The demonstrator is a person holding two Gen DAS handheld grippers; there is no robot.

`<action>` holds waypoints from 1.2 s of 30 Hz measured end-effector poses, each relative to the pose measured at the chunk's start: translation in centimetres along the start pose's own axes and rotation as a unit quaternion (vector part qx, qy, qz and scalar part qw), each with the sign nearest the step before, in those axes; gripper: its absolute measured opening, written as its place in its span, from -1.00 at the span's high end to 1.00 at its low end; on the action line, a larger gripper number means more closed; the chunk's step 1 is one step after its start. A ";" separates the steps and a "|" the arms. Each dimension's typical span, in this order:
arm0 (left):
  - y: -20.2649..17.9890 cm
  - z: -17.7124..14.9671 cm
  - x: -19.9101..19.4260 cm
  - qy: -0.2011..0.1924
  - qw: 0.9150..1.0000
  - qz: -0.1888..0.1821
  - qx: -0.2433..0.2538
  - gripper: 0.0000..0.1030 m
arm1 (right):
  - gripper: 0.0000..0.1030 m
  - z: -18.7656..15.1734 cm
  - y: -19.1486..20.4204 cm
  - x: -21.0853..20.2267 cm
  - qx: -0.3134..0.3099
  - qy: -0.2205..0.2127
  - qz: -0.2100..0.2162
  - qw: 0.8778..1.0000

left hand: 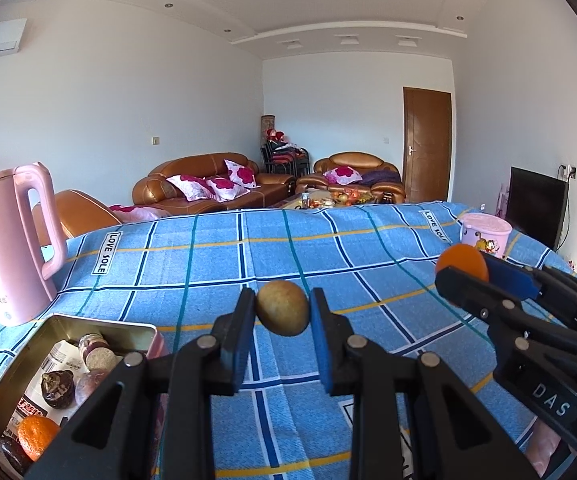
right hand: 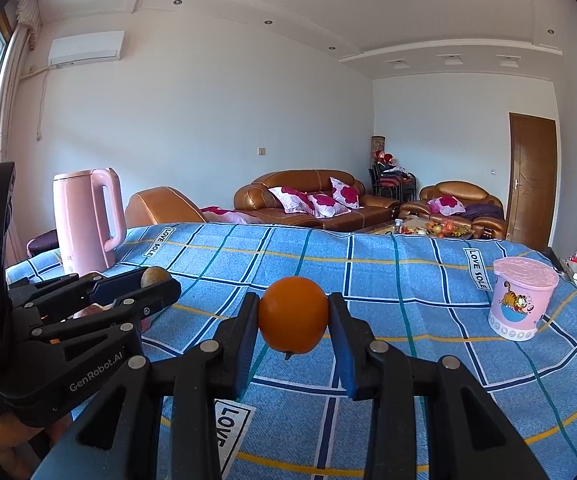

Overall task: Organize fruits
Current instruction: 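Carry the brown fruit with the left tool over the tin while the right tool carries the orange there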

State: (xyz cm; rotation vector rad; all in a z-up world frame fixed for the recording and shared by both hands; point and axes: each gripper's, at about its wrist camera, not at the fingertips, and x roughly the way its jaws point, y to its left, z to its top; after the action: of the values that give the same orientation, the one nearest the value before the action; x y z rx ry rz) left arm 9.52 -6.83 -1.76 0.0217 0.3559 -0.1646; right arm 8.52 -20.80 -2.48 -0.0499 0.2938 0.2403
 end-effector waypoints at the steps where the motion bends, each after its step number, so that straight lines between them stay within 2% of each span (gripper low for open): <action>1: 0.1 0.0 -0.1 -0.001 1.000 0.000 -0.002 0.44 | 0.29 0.0 0.0 0.0 -0.001 0.001 0.000 1.000; 19: 2.4 -1.1 -2.7 -0.002 1.000 0.012 -0.009 0.44 | 0.28 -0.1 3.4 0.4 -0.011 0.012 0.028 0.999; 36: 6.7 -1.9 -5.9 0.000 0.998 0.062 -0.017 0.44 | 0.28 1.1 8.7 0.9 -0.032 0.013 0.083 0.996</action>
State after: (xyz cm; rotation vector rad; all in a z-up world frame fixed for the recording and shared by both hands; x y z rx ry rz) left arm 4.51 0.77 -1.56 0.0092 0.3573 -0.0358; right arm 7.52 -12.04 -1.82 -0.0917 0.3158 0.4143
